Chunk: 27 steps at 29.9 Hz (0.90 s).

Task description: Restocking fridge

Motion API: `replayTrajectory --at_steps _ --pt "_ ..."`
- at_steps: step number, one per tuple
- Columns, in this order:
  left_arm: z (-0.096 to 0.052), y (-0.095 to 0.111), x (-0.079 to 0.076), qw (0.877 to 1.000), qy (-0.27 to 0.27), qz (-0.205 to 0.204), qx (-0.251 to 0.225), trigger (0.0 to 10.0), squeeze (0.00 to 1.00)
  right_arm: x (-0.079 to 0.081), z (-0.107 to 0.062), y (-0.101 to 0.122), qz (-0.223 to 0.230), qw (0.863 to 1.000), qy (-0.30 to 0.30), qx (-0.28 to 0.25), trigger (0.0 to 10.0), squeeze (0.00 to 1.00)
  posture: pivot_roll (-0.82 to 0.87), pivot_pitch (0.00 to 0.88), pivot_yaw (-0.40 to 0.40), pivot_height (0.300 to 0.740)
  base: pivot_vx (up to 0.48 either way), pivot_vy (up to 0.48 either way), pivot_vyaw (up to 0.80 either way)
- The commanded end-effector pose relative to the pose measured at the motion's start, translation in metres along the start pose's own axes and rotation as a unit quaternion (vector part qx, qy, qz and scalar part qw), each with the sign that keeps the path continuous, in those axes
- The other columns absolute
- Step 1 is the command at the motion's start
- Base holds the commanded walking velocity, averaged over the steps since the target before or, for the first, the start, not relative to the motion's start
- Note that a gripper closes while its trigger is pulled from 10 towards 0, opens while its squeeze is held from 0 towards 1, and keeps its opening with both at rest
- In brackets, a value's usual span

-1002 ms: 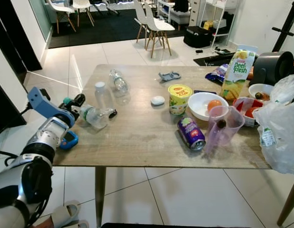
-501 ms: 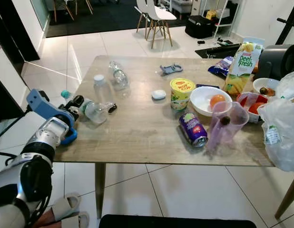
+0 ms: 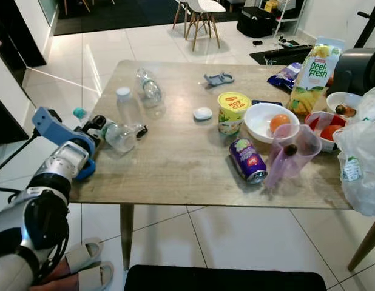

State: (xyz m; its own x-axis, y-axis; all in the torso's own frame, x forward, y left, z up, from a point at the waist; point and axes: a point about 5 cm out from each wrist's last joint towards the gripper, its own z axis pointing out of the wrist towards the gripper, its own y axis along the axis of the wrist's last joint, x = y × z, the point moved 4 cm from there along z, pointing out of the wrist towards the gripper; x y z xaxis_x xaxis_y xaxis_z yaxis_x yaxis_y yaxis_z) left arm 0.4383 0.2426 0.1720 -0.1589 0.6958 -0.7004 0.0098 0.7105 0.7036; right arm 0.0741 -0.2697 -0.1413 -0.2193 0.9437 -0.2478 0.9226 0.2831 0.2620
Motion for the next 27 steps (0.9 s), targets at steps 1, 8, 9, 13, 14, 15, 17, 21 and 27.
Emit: replayTrajectory --at_steps 1,8,9,13,14,15,17,21,27 --pt "-0.001 0.004 0.007 1.000 0.016 0.005 0.004 10.0 0.00 0.000 -0.001 -0.006 -0.008 1.000 0.003 0.006 10.0 0.00 0.04 0.155 -0.015 0.740 0.000 0.000 0.00" --pt "-0.001 -0.001 0.012 0.999 0.039 -0.003 0.018 10.0 0.00 -0.002 -0.002 -0.008 -0.012 1.000 0.002 0.007 10.0 0.00 0.04 0.156 -0.020 0.740 0.000 0.000 0.00" --pt "-0.001 -0.002 0.012 0.999 0.040 -0.002 0.020 10.0 0.00 -0.002 -0.002 -0.008 -0.012 1.000 0.001 0.007 10.0 0.00 0.03 0.157 -0.020 0.740 0.000 0.000 0.00" --pt "-0.001 -0.003 0.011 0.999 0.042 0.001 0.024 10.0 0.00 -0.003 -0.002 -0.010 -0.013 1.000 0.001 0.008 10.0 0.00 0.03 0.157 -0.023 0.740 0.000 0.000 0.00" --pt "-0.001 -0.003 0.011 0.999 0.042 0.001 0.024 10.0 0.00 -0.003 -0.002 -0.010 -0.013 1.000 0.001 0.008 10.0 0.00 0.03 0.157 -0.023 0.740 0.000 0.000 0.00" --pt "-0.001 -0.003 0.010 0.999 0.040 0.002 0.025 10.0 0.00 -0.004 -0.003 -0.010 -0.014 1.000 0.000 0.008 10.0 0.00 0.03 0.156 -0.023 0.740 0.000 0.000 0.00" --pt "0.000 -0.002 0.007 0.999 0.036 0.003 0.025 10.0 0.00 -0.004 -0.003 -0.011 -0.014 1.000 0.000 0.008 10.0 0.00 0.03 0.158 -0.024 0.740 0.000 0.000 0.00" --pt "0.001 0.001 0.001 0.999 0.027 0.004 0.023 10.0 0.00 -0.005 -0.003 -0.012 -0.016 1.000 -0.001 0.009 10.0 0.00 0.03 0.164 -0.023 0.740 0.000 0.000 0.00" --pt "0.003 -0.002 -0.006 0.999 0.015 0.010 0.033 10.0 0.00 -0.006 -0.004 -0.014 -0.018 1.000 -0.001 0.009 10.0 0.00 0.02 0.181 -0.024 0.740 0.000 0.000 0.00"
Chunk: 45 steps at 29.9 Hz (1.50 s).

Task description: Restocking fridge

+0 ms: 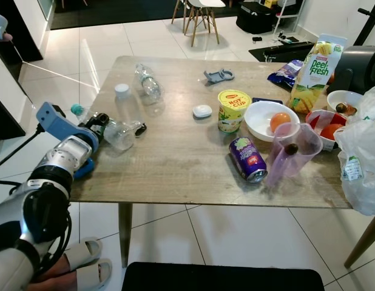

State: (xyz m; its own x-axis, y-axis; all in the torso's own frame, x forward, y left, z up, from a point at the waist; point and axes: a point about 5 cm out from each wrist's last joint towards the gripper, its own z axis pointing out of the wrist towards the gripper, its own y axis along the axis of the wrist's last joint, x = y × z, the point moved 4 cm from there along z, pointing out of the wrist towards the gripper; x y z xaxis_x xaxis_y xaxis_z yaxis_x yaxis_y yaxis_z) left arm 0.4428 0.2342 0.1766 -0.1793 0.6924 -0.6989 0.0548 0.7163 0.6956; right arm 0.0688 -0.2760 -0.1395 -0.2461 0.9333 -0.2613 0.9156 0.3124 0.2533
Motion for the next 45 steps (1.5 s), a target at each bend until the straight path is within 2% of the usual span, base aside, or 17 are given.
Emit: replayTrajectory --at_steps 1,17,28,39,40,41,42,45 --pt "0.000 0.000 0.003 1.000 0.004 0.012 0.011 10.0 0.00 -0.001 -0.002 -0.008 -0.002 1.000 0.002 0.008 10.0 0.00 0.02 0.181 -0.024 0.740 0.000 0.000 0.00" --pt "0.000 -0.009 -0.003 0.999 -0.008 0.019 0.027 10.0 0.00 -0.002 -0.007 -0.023 -0.007 1.000 0.003 0.016 10.0 0.00 0.00 0.235 -0.028 0.740 0.000 0.000 0.00" --pt "0.001 -0.013 -0.009 0.999 -0.018 0.020 0.035 10.0 0.00 -0.004 -0.008 -0.025 -0.014 1.000 0.002 0.010 10.0 0.00 -0.01 0.258 -0.034 0.740 0.000 0.000 0.00" --pt "0.001 -0.021 -0.008 0.999 -0.017 0.015 0.049 10.0 0.00 -0.007 -0.009 -0.026 -0.018 1.000 0.001 0.009 10.0 0.00 -0.02 0.265 -0.038 0.740 0.000 0.000 0.00" --pt "0.001 -0.022 -0.008 0.998 -0.018 0.014 0.050 6.1 0.00 -0.007 -0.009 -0.026 -0.018 1.000 0.001 0.009 10.0 0.00 -0.02 0.264 -0.039 0.740 0.000 0.000 0.00" --pt "0.001 -0.022 -0.008 0.998 -0.018 0.014 0.050 6.1 0.00 -0.007 -0.009 -0.026 -0.018 1.000 0.001 0.009 10.0 0.00 -0.02 0.264 -0.039 0.740 0.000 0.000 0.00" --pt "0.001 -0.023 -0.008 0.998 -0.019 0.014 0.051 0.0 0.00 -0.007 -0.009 -0.026 -0.018 1.000 0.001 0.009 10.0 0.00 -0.02 0.264 -0.039 0.740 0.000 0.000 0.00" --pt "0.001 -0.025 -0.010 0.998 -0.022 0.007 0.054 0.0 0.00 -0.008 -0.009 -0.026 -0.019 1.000 0.000 0.008 10.0 0.00 -0.02 0.262 -0.041 0.740 0.000 0.000 0.00"
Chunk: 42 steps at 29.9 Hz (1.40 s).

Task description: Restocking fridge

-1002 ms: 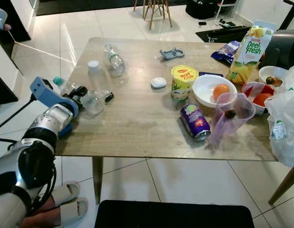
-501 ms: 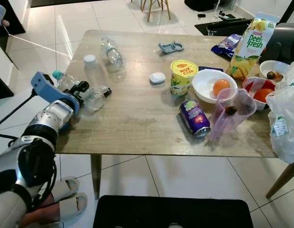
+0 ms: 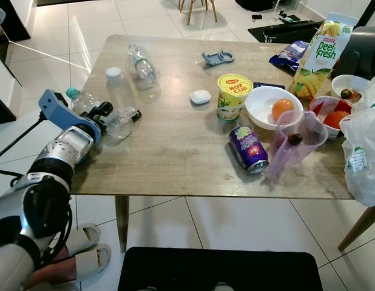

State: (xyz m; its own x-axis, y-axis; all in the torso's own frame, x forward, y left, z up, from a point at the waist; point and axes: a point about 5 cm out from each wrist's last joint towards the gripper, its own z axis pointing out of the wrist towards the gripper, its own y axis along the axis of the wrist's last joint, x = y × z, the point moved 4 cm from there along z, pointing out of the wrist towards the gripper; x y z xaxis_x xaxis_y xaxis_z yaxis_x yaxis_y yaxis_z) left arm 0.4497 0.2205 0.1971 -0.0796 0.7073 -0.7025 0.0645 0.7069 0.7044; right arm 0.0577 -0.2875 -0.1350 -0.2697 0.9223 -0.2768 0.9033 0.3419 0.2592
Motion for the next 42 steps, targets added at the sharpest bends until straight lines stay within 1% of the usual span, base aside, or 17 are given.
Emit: replayTrajectory --at_steps 1,2,3,4,5,6,17,19,21,24,25,26,30,31,33,36,42 --pt "-0.003 -0.030 0.015 0.998 0.027 -0.002 0.050 0.0 0.00 0.002 -0.003 -0.013 -0.005 1.000 0.005 0.016 10.0 0.00 -0.02 0.262 -0.041 0.740 0.000 0.000 0.00" --pt "-0.003 -0.031 0.014 0.998 0.027 -0.005 0.051 0.0 0.00 0.001 -0.003 -0.013 -0.005 1.000 0.004 0.015 10.0 0.00 -0.02 0.261 -0.043 0.740 0.000 0.000 0.00" --pt "-0.003 -0.031 0.014 0.998 0.027 -0.006 0.052 1.5 0.00 0.001 -0.003 -0.012 -0.005 1.000 0.004 0.015 10.0 0.00 -0.02 0.260 -0.042 0.740 0.000 0.000 0.00" --pt "-0.003 -0.031 0.014 0.998 0.027 -0.006 0.052 1.5 0.00 0.001 -0.003 -0.012 -0.005 1.000 0.004 0.015 10.0 0.00 -0.02 0.260 -0.042 0.740 0.000 0.000 0.00" --pt "-0.003 -0.031 0.015 0.998 0.027 -0.006 0.053 4.8 0.00 0.000 -0.003 -0.012 -0.005 1.000 0.003 0.015 10.0 0.00 -0.02 0.259 -0.043 0.740 0.000 0.000 0.00" --pt "-0.003 -0.032 0.015 0.998 0.026 -0.007 0.054 10.0 0.00 0.000 -0.003 -0.012 -0.005 1.000 0.003 0.015 10.0 0.00 -0.02 0.259 -0.043 0.740 0.000 0.000 0.00" --pt "-0.004 -0.032 0.021 0.998 0.038 -0.019 0.045 10.0 0.00 -0.002 -0.001 -0.006 -0.007 1.000 0.003 0.010 10.0 0.00 -0.02 0.240 -0.044 0.740 0.000 0.000 0.00" --pt "-0.005 -0.027 0.024 0.998 0.045 -0.021 0.028 10.0 0.00 -0.002 -0.001 -0.004 -0.006 1.000 0.002 0.009 10.0 0.00 -0.02 0.235 -0.043 0.740 0.000 0.000 0.00" --pt "-0.005 -0.013 0.026 0.998 0.057 0.010 -0.012 10.0 0.00 -0.002 0.000 -0.002 -0.006 1.000 0.001 0.007 10.0 0.00 -0.01 0.228 -0.043 0.740 0.000 0.000 0.00" --pt "-0.006 -0.003 0.026 0.997 0.063 0.028 -0.041 10.0 0.00 -0.002 0.000 0.000 -0.005 1.000 0.001 0.006 10.0 0.00 0.00 0.222 -0.044 0.740 0.000 0.000 0.00" --pt "-0.006 -0.003 0.026 0.997 0.063 0.028 -0.041 10.0 0.00 -0.002 0.000 0.000 -0.005 1.000 0.001 0.006 10.0 0.00 0.00 0.222 -0.044 0.740 0.000 0.000 0.00" --pt "-0.007 0.004 0.025 0.995 0.066 0.025 -0.065 10.0 0.00 -0.001 0.001 0.003 -0.005 1.000 0.002 0.004 10.0 0.00 0.00 0.215 -0.043 0.740 0.000 0.000 0.00" --pt "-0.007 0.006 0.024 0.995 0.065 0.026 -0.073 10.0 0.00 -0.001 0.002 0.004 -0.004 1.000 0.002 0.004 10.0 0.00 0.00 0.214 -0.043 0.740 0.000 0.000 0.00" --pt "-0.008 0.011 0.019 0.994 0.055 0.043 -0.089 10.0 0.00 0.000 0.002 0.006 -0.004 1.000 0.003 0.002 10.0 0.00 0.01 0.210 -0.043 0.740 0.000 0.000 0.00" --pt "-0.008 0.011 0.019 0.994 0.055 0.043 -0.089 10.0 0.00 0.000 0.002 0.006 -0.004 1.000 0.003 0.002 10.0 0.00 0.01 0.210 -0.043 0.740 0.000 0.000 0.00" --pt "-0.010 0.026 -0.007 0.986 0.009 0.096 -0.137 10.0 0.00 0.003 0.004 0.012 -0.001 1.000 0.004 -0.002 10.0 0.00 0.02 0.195 -0.034 0.740 0.000 0.000 0.00" --pt "-0.013 0.034 -0.025 0.977 -0.019 0.131 -0.167 10.0 0.00 0.005 0.006 0.016 0.001 1.000 0.006 -0.004 10.0 0.00 0.03 0.183 -0.029 0.740 0.000 0.000 0.00"
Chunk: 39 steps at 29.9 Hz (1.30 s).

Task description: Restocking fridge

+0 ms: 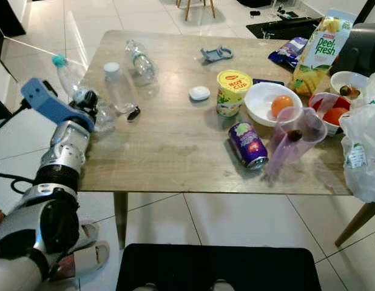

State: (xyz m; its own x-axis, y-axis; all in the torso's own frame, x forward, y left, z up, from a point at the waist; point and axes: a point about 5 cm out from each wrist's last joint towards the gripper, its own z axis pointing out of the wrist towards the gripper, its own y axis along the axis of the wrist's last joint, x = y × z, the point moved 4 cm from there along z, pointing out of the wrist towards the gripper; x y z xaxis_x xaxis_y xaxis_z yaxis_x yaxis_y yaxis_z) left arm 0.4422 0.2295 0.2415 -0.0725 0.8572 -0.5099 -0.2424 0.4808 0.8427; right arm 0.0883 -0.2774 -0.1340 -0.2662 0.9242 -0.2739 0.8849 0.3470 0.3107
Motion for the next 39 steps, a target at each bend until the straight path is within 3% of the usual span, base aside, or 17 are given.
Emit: replayTrajectory --at_steps 1,2,5,10,11,21,22,26,32,34,39 --pt "-0.003 0.004 -0.008 0.999 -0.021 0.026 -0.022 10.0 0.00 0.006 -0.002 -0.013 0.000 1.000 0.006 0.023 10.0 0.00 0.04 0.174 -0.025 0.740 0.000 0.000 0.00" --pt "-0.006 0.015 -0.019 0.996 -0.043 0.059 -0.051 10.0 0.00 0.009 -0.001 -0.010 0.003 1.000 0.008 0.022 10.0 0.00 0.04 0.169 -0.023 0.740 0.000 0.000 0.00" --pt "-0.011 0.021 -0.025 0.993 -0.054 0.082 -0.068 10.0 0.00 0.011 0.000 -0.007 0.005 1.000 0.009 0.022 10.0 0.00 0.06 0.158 -0.019 0.740 0.000 0.000 0.00" --pt "-0.016 0.027 -0.027 0.989 -0.053 0.107 -0.085 10.0 0.00 0.014 0.001 -0.005 0.007 1.000 0.011 0.021 10.0 0.00 0.07 0.148 -0.017 0.740 0.000 0.000 0.00" --pt "-0.019 0.033 -0.027 0.986 -0.048 0.129 -0.097 10.0 0.00 0.015 0.002 -0.003 0.008 1.000 0.012 0.021 10.0 0.00 0.07 0.140 -0.014 0.740 0.000 0.000 0.00" --pt "-0.030 0.051 -0.044 0.974 -0.072 0.171 -0.131 10.0 0.00 0.018 0.004 0.005 0.014 1.000 0.013 0.018 10.0 0.00 0.09 0.113 -0.006 0.740 0.000 0.000 0.00" --pt "-0.033 0.056 -0.056 0.968 -0.099 0.182 -0.140 10.0 0.00 0.019 0.005 0.007 0.016 1.000 0.013 0.017 10.0 0.00 0.09 0.107 -0.004 0.740 0.000 0.000 0.00" --pt "-0.040 0.055 -0.077 0.953 -0.150 0.222 -0.145 10.0 0.00 0.020 0.006 0.010 0.018 1.000 0.013 0.017 10.0 0.00 0.10 0.099 0.000 0.740 0.000 0.000 0.00" --pt "-0.055 0.032 -0.112 0.915 -0.242 0.293 -0.134 10.0 0.00 0.023 0.007 0.014 0.025 0.999 0.014 0.015 10.0 0.00 0.10 0.085 0.010 0.740 0.000 0.000 0.00" --pt "-0.057 0.028 -0.116 0.911 -0.253 0.299 -0.130 10.0 0.00 0.024 0.007 0.015 0.027 0.999 0.014 0.014 10.0 0.00 0.10 0.085 0.011 0.740 0.000 0.000 0.00" --pt "-0.073 0.002 -0.137 0.882 -0.334 0.316 -0.103 10.0 0.00 0.019 0.009 0.025 0.063 0.998 0.000 0.001 10.0 0.00 0.09 0.067 0.016 0.740 0.000 0.000 0.00"
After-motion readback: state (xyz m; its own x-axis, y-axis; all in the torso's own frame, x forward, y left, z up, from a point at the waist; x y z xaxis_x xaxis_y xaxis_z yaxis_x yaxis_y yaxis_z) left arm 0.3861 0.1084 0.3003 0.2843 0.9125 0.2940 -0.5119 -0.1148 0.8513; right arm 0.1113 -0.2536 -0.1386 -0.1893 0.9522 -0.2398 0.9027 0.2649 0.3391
